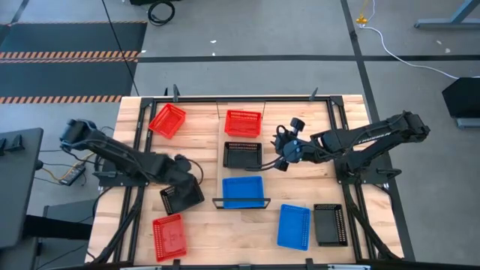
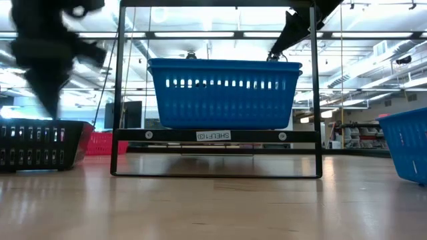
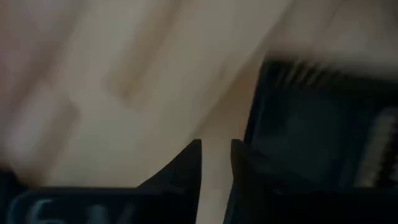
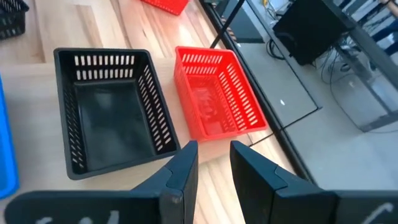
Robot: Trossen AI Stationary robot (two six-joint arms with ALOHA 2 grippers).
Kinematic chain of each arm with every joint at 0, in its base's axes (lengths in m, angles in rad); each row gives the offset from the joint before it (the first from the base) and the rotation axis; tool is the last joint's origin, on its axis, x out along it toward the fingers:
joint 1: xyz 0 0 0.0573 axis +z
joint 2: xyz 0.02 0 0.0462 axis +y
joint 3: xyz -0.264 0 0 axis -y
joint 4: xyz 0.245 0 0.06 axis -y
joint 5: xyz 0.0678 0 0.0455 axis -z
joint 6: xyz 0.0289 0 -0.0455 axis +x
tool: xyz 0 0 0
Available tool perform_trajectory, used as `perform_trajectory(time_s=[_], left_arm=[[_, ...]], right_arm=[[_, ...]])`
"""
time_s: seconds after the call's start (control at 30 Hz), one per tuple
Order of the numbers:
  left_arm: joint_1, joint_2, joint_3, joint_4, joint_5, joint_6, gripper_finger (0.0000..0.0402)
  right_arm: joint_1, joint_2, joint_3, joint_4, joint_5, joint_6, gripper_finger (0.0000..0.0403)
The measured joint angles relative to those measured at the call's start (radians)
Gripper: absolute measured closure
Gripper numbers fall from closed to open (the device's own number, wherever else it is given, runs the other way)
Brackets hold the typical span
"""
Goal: Stack baskets on shelf by color
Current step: Stack the left black bin on top of the black bin on the shelf
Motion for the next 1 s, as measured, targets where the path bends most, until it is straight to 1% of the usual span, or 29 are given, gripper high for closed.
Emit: perform_trajectory(time_s=[0.1, 0.17, 0.3, 0.43, 0.53, 0.63, 0.7, 0.8, 0.9, 1.0], left_arm=[[-0.008, 0.071, -0.024, 0.025, 0.097, -0.017, 0.0269], [-0.008, 0.103, -0.019, 0.018, 0.121, -0.017, 0.0242], [0.001, 0.110, 0.005, 0.015, 0.115, -0.009, 0.0195], [0.024, 0.099, 0.062, -0.078, 0.103, 0.028, 0.0164], [0.033, 0.091, 0.129, -0.135, 0.081, 0.094, 0.0154], [0.016, 0.089, 0.175, -0.098, 0.080, 0.164, 0.0152], [-0.004, 0.089, 0.184, -0.071, 0.102, 0.188, 0.0152], [-0.034, 0.096, 0.162, -0.061, 0.138, 0.201, 0.0152], [-0.054, 0.096, 0.108, -0.059, 0.152, 0.198, 0.0152], [-0.065, 0.096, 0.059, -0.011, 0.152, 0.197, 0.0153]], right_arm=[[-0.010, 0.000, 0.000, 0.022, 0.000, -0.040, 0.0302], [-0.018, 0.000, 0.000, 0.044, 0.000, -0.068, 0.0302], [-0.035, 0.000, 0.000, 0.065, 0.000, -0.097, 0.0302], [-0.047, 0.000, 0.000, 0.063, 0.000, -0.097, 0.0302], [-0.047, 0.000, 0.000, 0.062, 0.000, -0.095, 0.0302], [-0.044, 0.000, 0.000, 0.056, -0.001, -0.085, 0.0302], [-0.039, 0.000, 0.000, 0.049, -0.001, -0.069, 0.0302], [-0.032, 0.000, 0.000, 0.031, -0.005, -0.044, 0.0302], [-0.025, 0.000, 0.000, 0.019, -0.009, -0.017, 0.0302], [-0.018, -0.001, 0.000, 0.018, -0.019, -0.006, 0.0302]])
